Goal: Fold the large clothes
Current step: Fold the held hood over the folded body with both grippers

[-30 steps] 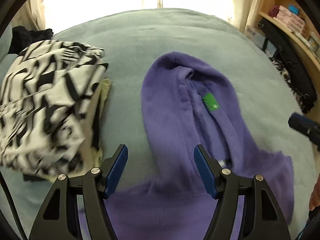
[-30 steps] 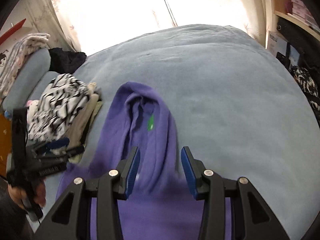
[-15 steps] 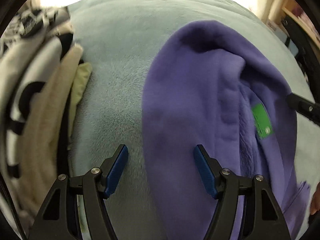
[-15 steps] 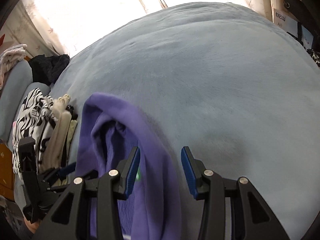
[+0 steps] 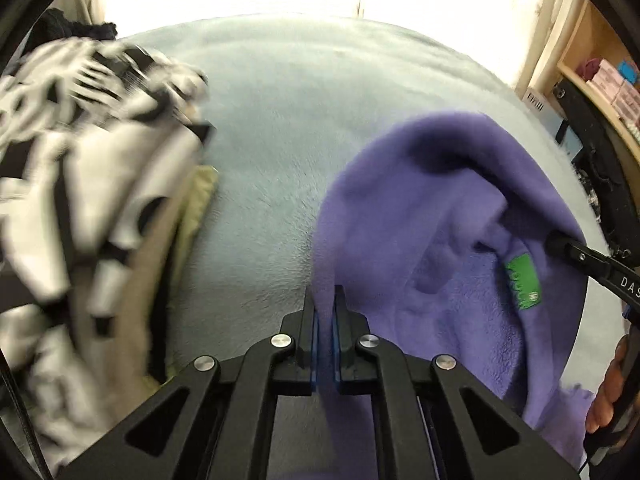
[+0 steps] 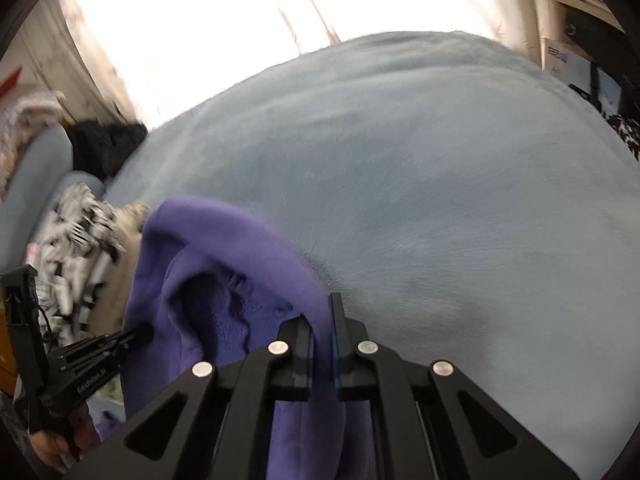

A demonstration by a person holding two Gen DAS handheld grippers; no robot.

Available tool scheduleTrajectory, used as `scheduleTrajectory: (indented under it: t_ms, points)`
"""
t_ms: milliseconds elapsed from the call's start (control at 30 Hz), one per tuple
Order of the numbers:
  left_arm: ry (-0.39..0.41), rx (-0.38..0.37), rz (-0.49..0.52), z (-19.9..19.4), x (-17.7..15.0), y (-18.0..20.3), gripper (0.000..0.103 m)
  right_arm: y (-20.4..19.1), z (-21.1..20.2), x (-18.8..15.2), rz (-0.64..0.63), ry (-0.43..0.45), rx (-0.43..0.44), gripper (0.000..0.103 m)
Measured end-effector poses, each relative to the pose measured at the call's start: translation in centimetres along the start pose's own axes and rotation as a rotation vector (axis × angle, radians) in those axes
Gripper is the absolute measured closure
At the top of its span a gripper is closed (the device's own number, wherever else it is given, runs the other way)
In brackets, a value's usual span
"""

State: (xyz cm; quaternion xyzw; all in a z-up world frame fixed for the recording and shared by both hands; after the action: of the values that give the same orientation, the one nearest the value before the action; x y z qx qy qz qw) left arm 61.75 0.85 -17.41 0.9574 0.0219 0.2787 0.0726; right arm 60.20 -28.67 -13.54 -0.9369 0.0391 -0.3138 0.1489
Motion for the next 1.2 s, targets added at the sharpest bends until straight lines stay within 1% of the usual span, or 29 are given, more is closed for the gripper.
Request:
scheduleTrajectory:
  t_ms: [100,233,267,367,500,600,667,700,767,800,867,933,1000,1067,1133,1200]
  points:
    - [0.061,-0.021,0.036,-4.5,-0.3,0.6,0.100,0.2,-4.5,-0.4,0.009,0.056,0.071,0.098]
    - [0.113,-0.051,0.092,-9.0,-1.8,1.6,0.100,-1.0,-10.6,-3.0,-0.062,0.115,0.116,0.098]
    - [0.121,-0.057,0.102,-10.2,-2.8,1.9,0.100,-1.4,-12.3,-4.0,-0.089,0.135,0.122,0.098]
    - [0.136,-0.085,0.119,-13.0,-6.1,2.3,0.100,-2.3,-15.2,-6.7,-0.134,0.164,0.131,0.098]
    - [0.153,-0.119,0.136,-15.1,-11.2,2.5,0.100,-2.6,-18.4,-11.4,-0.219,0.212,0.119,0.098]
    - [0.154,-0.137,0.147,-16.0,-16.3,1.8,0.100,-2.7,-19.7,-15.1,-0.287,0.222,0.102,0.098]
    - [0.130,-0.152,0.131,-15.6,-20.0,1.3,0.100,-2.6,-19.9,-18.3,-0.358,0.229,0.057,0.097]
    - [0.110,-0.156,0.119,-15.2,-20.7,1.0,0.100,-2.4,-19.8,-19.7,-0.379,0.227,0.036,0.097]
    - [0.065,-0.162,0.092,-14.0,-23.4,0.4,0.100,-1.7,-19.1,-22.6,-0.419,0.204,-0.011,0.097]
    - [0.058,-0.166,0.082,-13.8,-24.5,0.2,0.100,-1.2,-18.8,-24.0,-0.432,0.193,-0.037,0.097]
    - [0.065,-0.179,0.069,-13.9,-25.6,0.0,0.099,-0.3,-18.6,-26.3,-0.447,0.178,-0.085,0.095]
    - [0.059,-0.190,0.055,-14.2,-26.6,0.1,0.099,0.4,-18.7,-27.6,-0.422,0.156,-0.099,0.092]
    - [0.029,-0.190,0.041,-14.3,-27.8,-0.2,0.099,1.1,-19.1,-28.3,-0.376,0.148,-0.114,0.089]
    - [-0.005,-0.205,0.031,-14.2,-29.7,-0.7,0.099,1.9,-19.3,-29.1,-0.330,0.122,-0.129,0.088]
    - [-0.029,-0.248,0.001,-14.5,-30.7,-0.9,0.099,2.8,-19.3,-30.2,-0.262,0.076,-0.106,0.087]
    - [-0.042,-0.307,-0.048,-15.0,-31.5,-1.3,0.098,3.2,-19.2,-31.2,-0.193,0.029,-0.054,0.079]
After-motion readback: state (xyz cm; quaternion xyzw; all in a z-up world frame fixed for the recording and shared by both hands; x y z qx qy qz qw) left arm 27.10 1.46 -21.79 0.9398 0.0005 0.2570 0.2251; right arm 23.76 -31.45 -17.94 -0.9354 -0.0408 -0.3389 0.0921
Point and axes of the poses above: each gripper's, at about its wrist camera, not at the fingertips, and z roughly the way its jaws point, y to its right, x to its top, the point moved 10 cm from there along z, roughly the way its jaws point, and after that the axes turned 1 degree about z, right-handed, at the moved point
